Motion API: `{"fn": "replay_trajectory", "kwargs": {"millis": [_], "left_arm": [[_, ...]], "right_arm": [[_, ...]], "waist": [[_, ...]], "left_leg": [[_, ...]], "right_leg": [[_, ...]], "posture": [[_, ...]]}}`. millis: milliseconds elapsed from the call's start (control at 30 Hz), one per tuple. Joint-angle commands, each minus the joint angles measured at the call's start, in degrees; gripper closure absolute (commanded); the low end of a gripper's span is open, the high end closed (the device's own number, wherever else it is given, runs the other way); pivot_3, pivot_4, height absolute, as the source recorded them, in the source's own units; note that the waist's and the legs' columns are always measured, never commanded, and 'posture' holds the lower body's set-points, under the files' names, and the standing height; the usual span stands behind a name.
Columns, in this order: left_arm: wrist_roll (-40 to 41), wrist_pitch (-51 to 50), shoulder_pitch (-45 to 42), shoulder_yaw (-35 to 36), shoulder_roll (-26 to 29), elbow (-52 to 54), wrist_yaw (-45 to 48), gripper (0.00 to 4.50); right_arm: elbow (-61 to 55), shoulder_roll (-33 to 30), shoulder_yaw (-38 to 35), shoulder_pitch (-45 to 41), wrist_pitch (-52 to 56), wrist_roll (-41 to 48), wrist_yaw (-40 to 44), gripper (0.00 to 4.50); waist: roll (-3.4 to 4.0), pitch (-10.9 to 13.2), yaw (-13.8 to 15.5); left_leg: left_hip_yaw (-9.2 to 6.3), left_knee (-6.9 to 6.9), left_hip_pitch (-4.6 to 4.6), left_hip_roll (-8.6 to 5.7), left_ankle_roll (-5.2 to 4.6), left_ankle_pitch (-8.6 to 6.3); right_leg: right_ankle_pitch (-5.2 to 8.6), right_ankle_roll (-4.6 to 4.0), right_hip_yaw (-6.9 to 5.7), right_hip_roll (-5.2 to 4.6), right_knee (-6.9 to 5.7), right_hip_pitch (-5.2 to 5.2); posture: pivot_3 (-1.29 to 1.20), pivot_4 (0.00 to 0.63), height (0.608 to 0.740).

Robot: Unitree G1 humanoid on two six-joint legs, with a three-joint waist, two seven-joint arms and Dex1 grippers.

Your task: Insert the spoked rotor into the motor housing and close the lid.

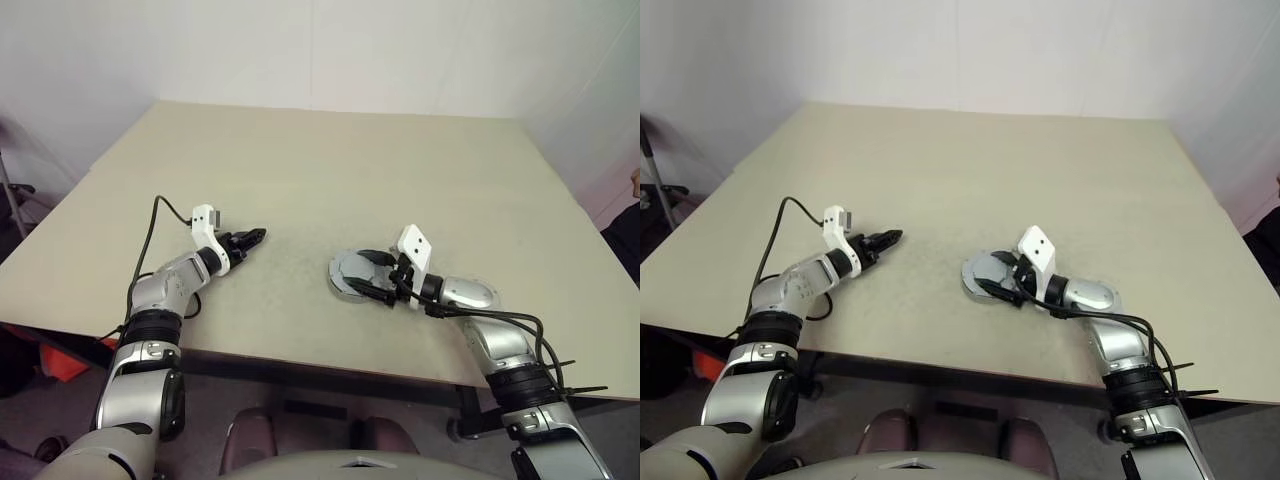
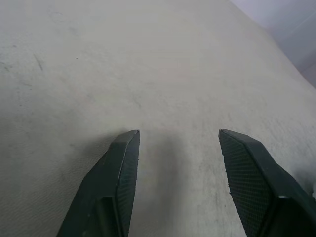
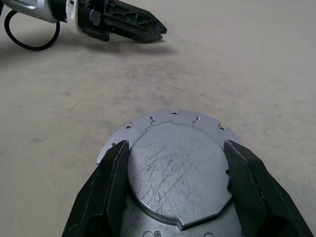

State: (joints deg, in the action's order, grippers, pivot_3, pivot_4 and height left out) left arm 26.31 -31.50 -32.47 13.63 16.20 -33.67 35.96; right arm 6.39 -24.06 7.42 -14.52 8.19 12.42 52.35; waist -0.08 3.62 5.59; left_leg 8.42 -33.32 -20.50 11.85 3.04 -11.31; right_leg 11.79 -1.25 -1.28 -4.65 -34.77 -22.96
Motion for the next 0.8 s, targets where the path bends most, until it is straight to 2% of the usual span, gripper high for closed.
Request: {"fn": "replay_trajectory", "kwargs": {"millis": [33, 800], "left_arm": [[0.04, 0.86, -0.11, 0.75, 0.88, 1.27, 0.01, 1.78], [0.04, 1.23, 0.32, 0.90, 0.77, 1.29, -0.30, 1.78]], "right_arm": [[0.03, -0.94, 1.24, 0.17, 1.33, -0.98, 0.58, 1.56], [1.39, -1.96, 3.60, -2.46, 5.65, -2.71, -0.46, 1.56]], "waist": [[0.00, 0.00, 0.00], [-0.04, -0.02, -0.06]], "left_leg": [[0.00, 0.00, 0.02, 0.00, 0.00, 0.00], [0.01, 0.07, 0.48, 0.00, 0.00, -0.01]], "right_leg": [[0.00, 0.00, 0.00, 0.00, 0.00, 0.01], [0.02, 0.01, 0.02, 0.00, 0.04, 0.52]], "posture": [[0.00, 0.000, 0.740], [0.00, 0.000, 0.740]]}}
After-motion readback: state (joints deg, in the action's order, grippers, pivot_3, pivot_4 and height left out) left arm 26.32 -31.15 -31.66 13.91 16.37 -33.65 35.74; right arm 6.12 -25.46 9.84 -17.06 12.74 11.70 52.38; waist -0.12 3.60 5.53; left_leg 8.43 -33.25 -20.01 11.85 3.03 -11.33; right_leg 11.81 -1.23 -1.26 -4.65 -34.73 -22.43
